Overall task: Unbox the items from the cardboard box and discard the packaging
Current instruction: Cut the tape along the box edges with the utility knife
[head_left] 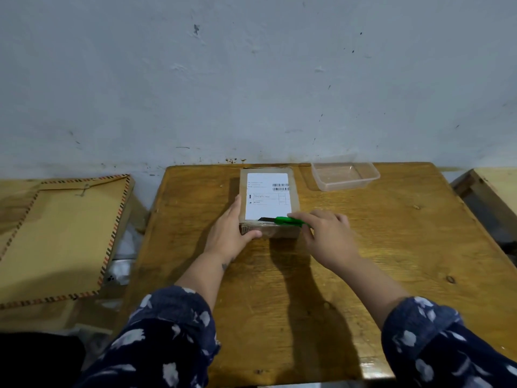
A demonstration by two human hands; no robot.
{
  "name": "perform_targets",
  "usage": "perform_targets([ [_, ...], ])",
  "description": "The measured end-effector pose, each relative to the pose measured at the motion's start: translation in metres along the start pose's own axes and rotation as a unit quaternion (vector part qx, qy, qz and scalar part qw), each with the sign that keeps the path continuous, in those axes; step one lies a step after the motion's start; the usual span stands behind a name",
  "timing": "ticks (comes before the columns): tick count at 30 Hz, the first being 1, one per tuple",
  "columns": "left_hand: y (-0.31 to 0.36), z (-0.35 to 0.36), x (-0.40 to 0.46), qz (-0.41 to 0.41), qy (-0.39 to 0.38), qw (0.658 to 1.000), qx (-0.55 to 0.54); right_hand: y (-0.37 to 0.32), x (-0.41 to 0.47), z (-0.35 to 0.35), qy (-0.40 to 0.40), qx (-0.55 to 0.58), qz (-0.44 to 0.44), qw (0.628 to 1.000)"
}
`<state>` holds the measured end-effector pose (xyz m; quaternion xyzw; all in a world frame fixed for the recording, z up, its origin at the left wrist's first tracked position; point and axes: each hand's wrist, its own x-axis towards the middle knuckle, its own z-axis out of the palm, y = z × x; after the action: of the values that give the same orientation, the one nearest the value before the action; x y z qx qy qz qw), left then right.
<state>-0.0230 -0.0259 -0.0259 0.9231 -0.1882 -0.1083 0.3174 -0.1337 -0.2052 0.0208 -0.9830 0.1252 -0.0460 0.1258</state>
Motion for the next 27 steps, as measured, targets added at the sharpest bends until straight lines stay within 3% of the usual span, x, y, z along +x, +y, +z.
perform_targets([
  [10, -0.001, 0.005, -0.003, -0.011, 0.029, 0.999, 0.036, -0.02, 0.013, 0.002, 0.0, -0.074, -0.064, 0.995],
  [15, 0.001, 0.006, -0.005, 0.002, 0.027, 0.994, 0.105, -0.028, 0.015, -0.001, -0.005, -0.129, -0.092, 0.987],
  [27, 0.004, 0.005, -0.003, 0.015, 0.008, 0.976, 0.219, -0.012, 0.001, -0.018, -0.008, -0.169, -0.08, 0.982],
])
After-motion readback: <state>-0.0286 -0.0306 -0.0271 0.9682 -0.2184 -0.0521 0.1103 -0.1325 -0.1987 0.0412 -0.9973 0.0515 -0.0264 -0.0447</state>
